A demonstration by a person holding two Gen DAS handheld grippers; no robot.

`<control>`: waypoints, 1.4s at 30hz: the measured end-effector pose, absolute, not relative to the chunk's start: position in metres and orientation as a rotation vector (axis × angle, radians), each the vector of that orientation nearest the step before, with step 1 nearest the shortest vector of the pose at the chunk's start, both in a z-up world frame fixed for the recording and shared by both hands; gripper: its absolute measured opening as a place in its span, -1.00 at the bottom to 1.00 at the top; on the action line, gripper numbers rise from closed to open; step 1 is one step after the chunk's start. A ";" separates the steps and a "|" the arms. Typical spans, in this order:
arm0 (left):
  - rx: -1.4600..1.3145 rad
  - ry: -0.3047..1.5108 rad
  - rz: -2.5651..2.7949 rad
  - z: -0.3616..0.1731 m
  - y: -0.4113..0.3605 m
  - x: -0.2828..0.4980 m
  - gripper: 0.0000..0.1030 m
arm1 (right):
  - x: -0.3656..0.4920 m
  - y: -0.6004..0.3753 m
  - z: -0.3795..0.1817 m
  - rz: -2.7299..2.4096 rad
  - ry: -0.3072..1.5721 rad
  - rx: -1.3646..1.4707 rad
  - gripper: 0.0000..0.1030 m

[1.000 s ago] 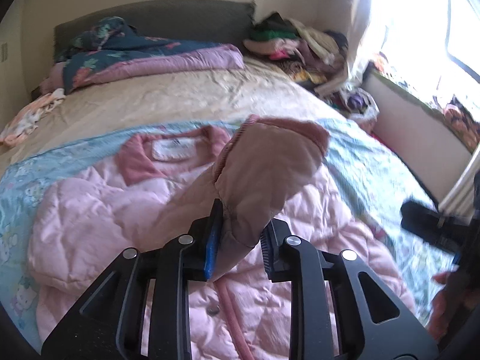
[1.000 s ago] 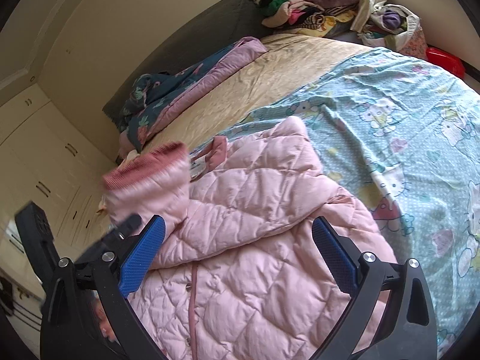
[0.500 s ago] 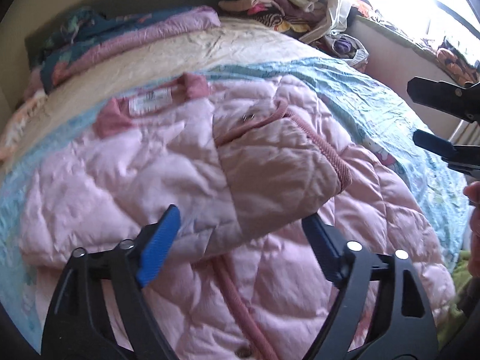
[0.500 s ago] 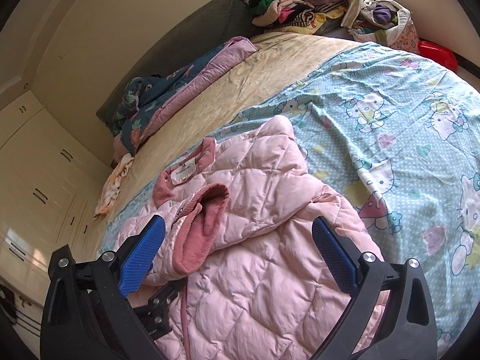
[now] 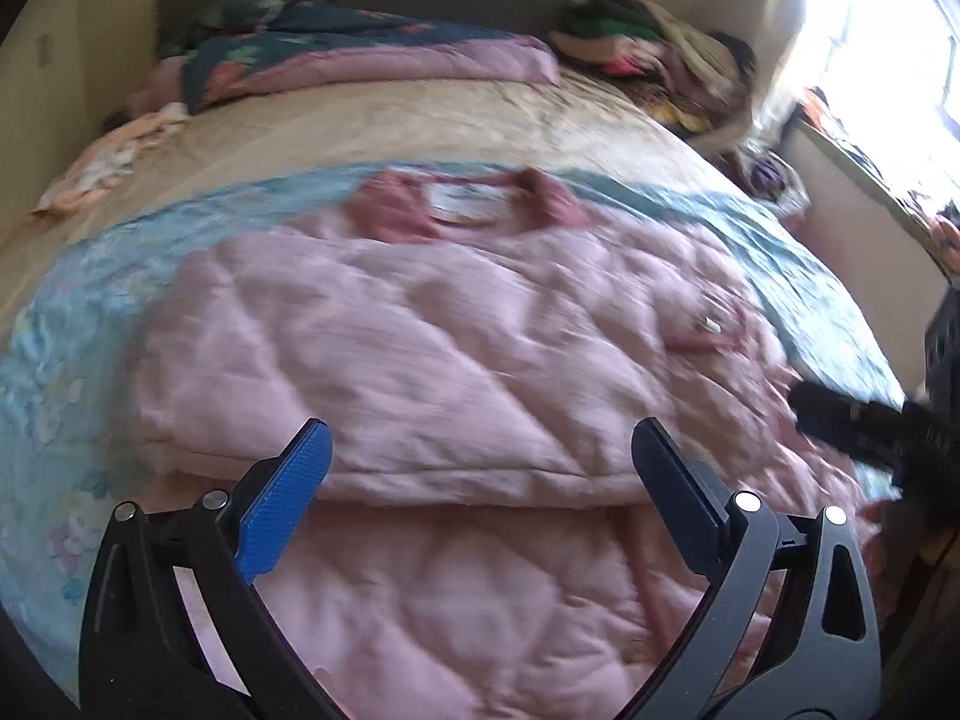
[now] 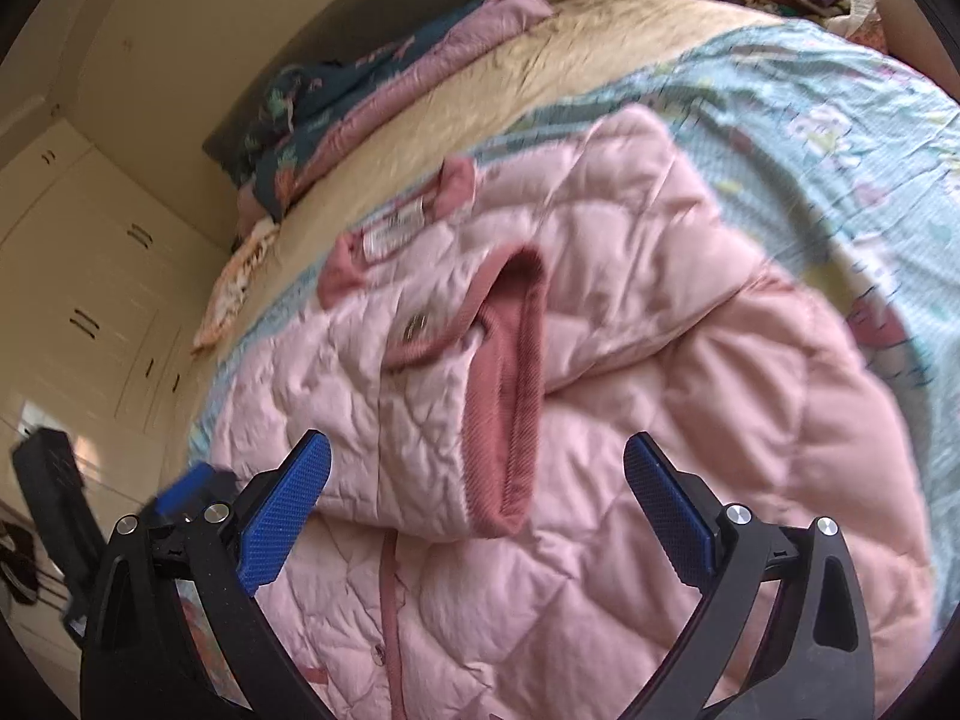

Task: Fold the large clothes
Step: 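Grasp the folded ribbed front edge of the jacket with the right tool, then fold the ribbed edge over the jacket body with the right tool, release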

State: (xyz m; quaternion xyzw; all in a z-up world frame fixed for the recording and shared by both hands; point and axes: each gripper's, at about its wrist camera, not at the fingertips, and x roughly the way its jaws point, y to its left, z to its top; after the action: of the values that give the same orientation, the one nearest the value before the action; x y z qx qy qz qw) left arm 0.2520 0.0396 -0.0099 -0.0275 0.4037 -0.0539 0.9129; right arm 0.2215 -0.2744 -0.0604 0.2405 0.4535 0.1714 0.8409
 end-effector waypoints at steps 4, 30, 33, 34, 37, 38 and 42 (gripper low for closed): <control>-0.088 0.808 -0.028 -0.002 0.072 0.254 0.82 | 0.226 -0.260 -0.072 0.359 0.972 0.510 0.90; -0.257 0.785 0.070 0.002 0.150 0.263 0.82 | 0.253 -0.237 0.042 0.456 0.618 0.161 -0.68; -0.248 0.798 0.057 -0.001 0.147 0.270 0.82 | 0.265 -0.245 0.037 0.426 0.635 0.154 -0.68; -0.245 0.802 0.056 -0.002 0.145 0.271 0.82 | 0.269 -0.248 0.033 0.414 0.644 0.157 -0.68; -0.231 0.815 0.044 -0.005 0.140 0.279 0.82 | 0.275 -0.255 0.021 0.396 0.669 0.169 -0.68; -0.226 0.820 0.042 -0.006 0.138 0.281 0.82 | 0.275 -0.253 0.017 0.390 0.677 0.171 -0.68; -0.210 0.834 0.028 -0.011 0.130 0.290 0.82 | 0.280 -0.257 -0.002 0.365 0.711 0.187 -0.68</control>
State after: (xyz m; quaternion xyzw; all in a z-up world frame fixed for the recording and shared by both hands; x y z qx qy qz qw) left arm 0.2897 0.1296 -0.0114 -0.1019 0.4041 0.0134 0.9089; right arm 0.2800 -0.2571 -0.0015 0.0909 0.3456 0.1775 0.9169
